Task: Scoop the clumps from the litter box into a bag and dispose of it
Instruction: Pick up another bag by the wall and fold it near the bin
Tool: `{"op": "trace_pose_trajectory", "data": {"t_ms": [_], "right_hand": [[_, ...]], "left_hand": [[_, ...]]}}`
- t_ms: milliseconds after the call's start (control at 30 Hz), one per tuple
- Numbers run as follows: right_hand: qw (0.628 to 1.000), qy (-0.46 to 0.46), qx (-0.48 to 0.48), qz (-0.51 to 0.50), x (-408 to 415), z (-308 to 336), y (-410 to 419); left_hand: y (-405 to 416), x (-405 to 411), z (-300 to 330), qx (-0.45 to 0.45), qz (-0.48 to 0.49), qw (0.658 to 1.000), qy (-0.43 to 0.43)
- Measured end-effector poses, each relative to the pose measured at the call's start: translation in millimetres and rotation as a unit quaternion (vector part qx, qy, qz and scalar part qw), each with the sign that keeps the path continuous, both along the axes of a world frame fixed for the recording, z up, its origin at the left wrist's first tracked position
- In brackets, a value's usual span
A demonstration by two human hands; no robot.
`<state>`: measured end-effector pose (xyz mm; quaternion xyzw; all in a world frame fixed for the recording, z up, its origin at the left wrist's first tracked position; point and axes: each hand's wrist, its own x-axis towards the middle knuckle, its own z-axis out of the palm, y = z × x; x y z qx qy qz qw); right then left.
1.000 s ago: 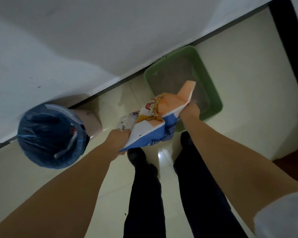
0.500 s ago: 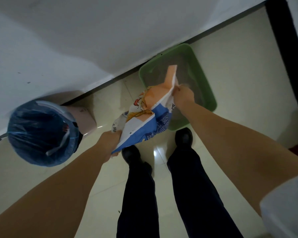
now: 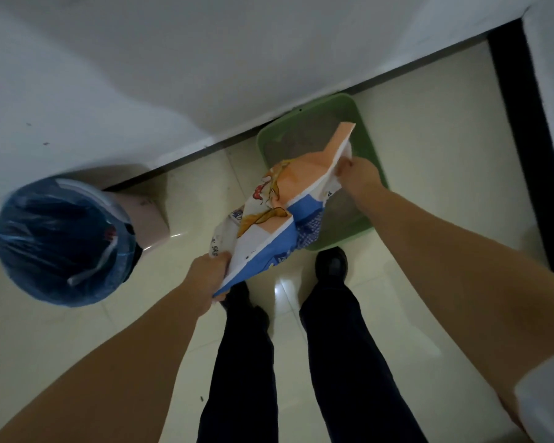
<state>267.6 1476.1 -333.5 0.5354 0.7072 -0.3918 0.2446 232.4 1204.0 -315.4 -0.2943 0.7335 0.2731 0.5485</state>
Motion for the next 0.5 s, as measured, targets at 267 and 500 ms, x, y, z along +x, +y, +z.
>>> {"op": "trace_pose_trajectory", "data": {"t_ms": [267,500], "right_hand": [[0.979,0.005,0.023,0.204,5.4,7.9,-25.1],[0.910,0.092,-0.030,0.404,-6.6,55.2,-32.5]], "left_hand": [[-30.4,-3.9,-13.4,-0.033,-0.035,0.999,-0.008],[-50.0,-4.9,-55.3,-0.075,-0.115,0.990,0.015]]}}
